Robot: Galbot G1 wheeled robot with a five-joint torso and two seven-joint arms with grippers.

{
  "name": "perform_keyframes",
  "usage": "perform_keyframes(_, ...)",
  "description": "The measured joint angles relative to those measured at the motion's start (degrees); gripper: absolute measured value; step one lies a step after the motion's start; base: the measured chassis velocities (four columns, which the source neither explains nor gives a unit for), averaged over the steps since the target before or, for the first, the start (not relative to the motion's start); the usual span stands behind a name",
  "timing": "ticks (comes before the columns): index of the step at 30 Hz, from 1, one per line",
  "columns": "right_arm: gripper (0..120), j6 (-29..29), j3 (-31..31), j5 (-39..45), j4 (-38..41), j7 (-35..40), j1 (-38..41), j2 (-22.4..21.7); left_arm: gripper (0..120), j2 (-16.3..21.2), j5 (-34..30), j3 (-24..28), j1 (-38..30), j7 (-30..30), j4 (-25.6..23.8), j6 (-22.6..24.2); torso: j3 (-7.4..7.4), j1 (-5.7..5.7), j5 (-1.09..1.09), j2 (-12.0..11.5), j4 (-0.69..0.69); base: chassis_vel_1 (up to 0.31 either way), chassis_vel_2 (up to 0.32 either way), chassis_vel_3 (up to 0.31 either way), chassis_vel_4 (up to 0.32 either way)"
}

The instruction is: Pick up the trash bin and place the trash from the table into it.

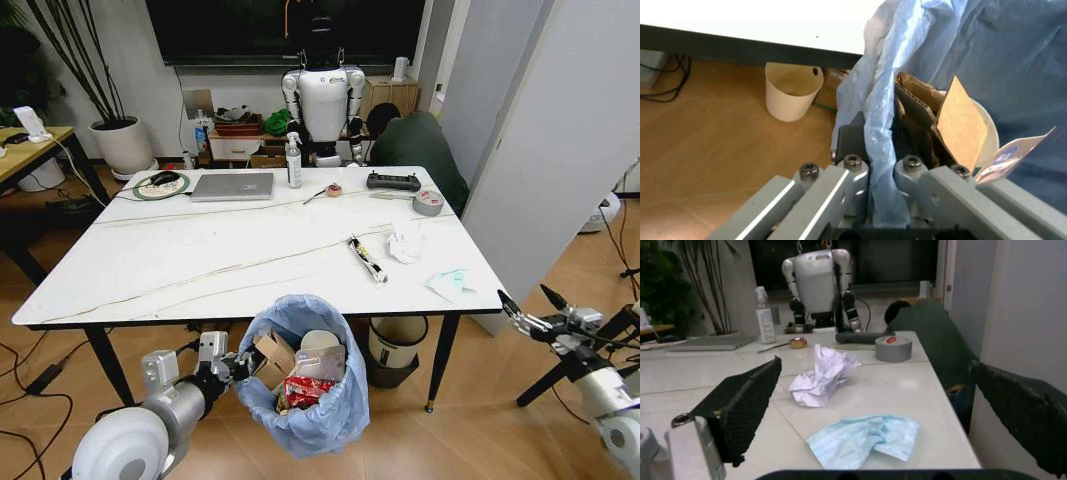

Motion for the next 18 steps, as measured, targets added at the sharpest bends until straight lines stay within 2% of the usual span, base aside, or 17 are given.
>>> perform_keyframes(3,100,-2.1,-4.3,1.8,0.5,4.1,2.5,-2.1,0,0.4,-0.2,-0.6,0.4,-0.1,-0.4,0.0,0.00,0.00,0.01,0.0,0.02,0.000,0.000,0.000,0.000)
perform_keyframes(12,100,-6.1,-13.4,7.3,-2.2,7.5,9.6,-8.0,0,0.9,-0.4,-0.9,0.6,-0.3,-0.5,0.1,0.00,0.00,0.01,0.0,0.00,0.000,0.000,0.000,0.000)
perform_keyframes(18,100,-9.0,-24.5,9.7,-7.4,11.4,21.5,-12.6,0,1.2,-0.8,-0.9,0.2,-0.4,-0.1,0.1,0.00,0.00,0.01,0.0,0.01,0.000,0.000,0.000,0.000)
